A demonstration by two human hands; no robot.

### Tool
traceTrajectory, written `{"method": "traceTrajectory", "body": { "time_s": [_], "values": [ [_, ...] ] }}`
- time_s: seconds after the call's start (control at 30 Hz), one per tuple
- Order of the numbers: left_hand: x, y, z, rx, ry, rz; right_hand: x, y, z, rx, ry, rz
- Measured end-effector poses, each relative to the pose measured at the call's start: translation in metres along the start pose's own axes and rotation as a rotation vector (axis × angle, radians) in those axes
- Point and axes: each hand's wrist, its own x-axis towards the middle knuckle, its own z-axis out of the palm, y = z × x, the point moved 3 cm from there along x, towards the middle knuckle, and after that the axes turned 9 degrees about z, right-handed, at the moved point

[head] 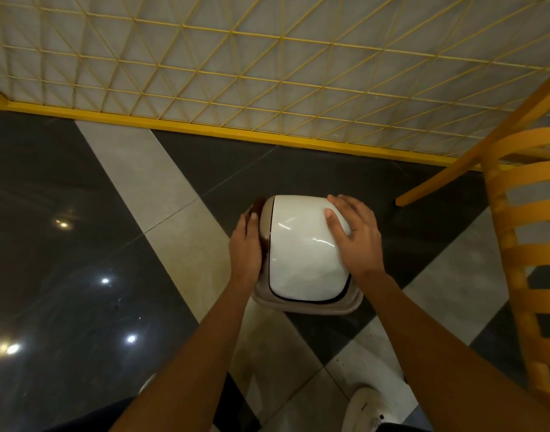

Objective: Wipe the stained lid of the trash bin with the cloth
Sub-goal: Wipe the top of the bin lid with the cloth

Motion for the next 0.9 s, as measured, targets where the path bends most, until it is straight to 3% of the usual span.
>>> {"method": "traceTrajectory", "body": {
  "time_s": [0.13,0.43,0.57,0.73,0.9],
  "values": [
    [-0.042,-0.033,-0.003,-0.024,0.151,-0.071,-0.001,0.001,0.001,-0.002,-0.006,-0.004],
    [-0.092,-0.052,0.012,0.098,0.364,0.052,0.001,0.002,0.003,-0.015,-0.008,-0.040],
    [-0.057,-0.018,0.007,0.096,0.245,0.032,0.002,0.002,0.003,-0.029,-0.008,-0.070],
    [-0.017,0.034,0.011,0.292,0.169,0.244,0.003,0.003,0.003,-0.065,0.006,-0.087],
    [0.005,0.065,0.039,0.758,-0.095,0.549,0.002,0.000,0.002,-0.060,0.009,-0.118]
  ]
}}
